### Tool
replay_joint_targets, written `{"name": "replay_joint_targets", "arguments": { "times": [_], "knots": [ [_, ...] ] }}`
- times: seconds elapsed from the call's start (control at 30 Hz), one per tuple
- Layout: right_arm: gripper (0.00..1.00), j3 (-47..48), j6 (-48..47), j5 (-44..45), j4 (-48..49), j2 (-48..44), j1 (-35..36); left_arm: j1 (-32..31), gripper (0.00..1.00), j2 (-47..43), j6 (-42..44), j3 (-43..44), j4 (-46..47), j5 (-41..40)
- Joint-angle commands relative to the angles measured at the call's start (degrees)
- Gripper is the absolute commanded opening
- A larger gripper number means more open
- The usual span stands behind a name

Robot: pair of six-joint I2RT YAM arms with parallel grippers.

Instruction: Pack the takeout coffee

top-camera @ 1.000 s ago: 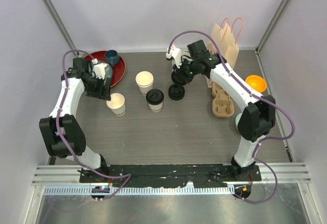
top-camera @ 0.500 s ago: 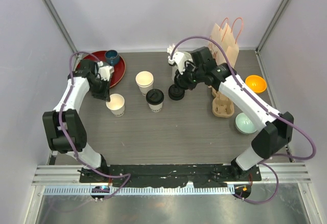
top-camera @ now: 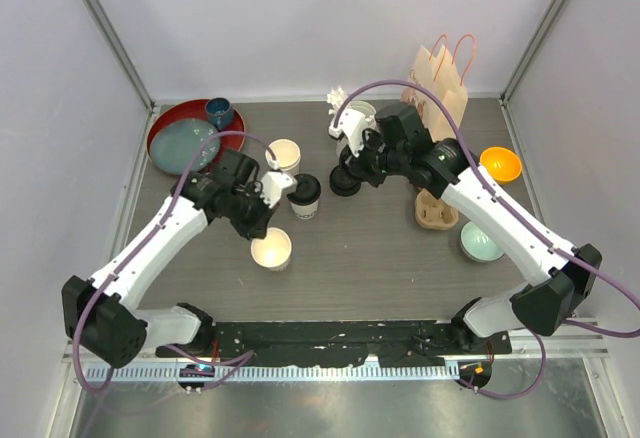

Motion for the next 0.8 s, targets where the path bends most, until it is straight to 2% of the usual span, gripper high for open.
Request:
{"name": "replay_joint_targets", "arguments": {
  "times": [0.0,0.2,0.3,0.47,0.77],
  "knots": [
    [0.01,-0.6,1.7,2.1,-0.5,-4.0,-0.1,-9.7,0.00,0.8,-0.5,2.0,-1.5,-2.0],
    [0.01,-0.4,3.4,2.1,-2.6,-4.1,-6.0,-21.9,0.00,10.8,-2.5,11.1,0.3,-6.5],
    [0.01,-0.9,5.2,1.8,-3.5,-5.0,-8.0,-23.9,0.00,17.1,-2.9,14.6,2.8,-6.6],
    [0.01,-2.0,6.9,3.6,-4.1,-7.8,-10.2,-24.2,0.00,26.8,-4.4,22.8,4.6,-7.1],
    [0.01,-1.8,9.5,3.8,-6.7,-8.1,-11.8,-24.2,0.00,32.7,-3.8,27.5,7.0,-8.4]
  ]
}}
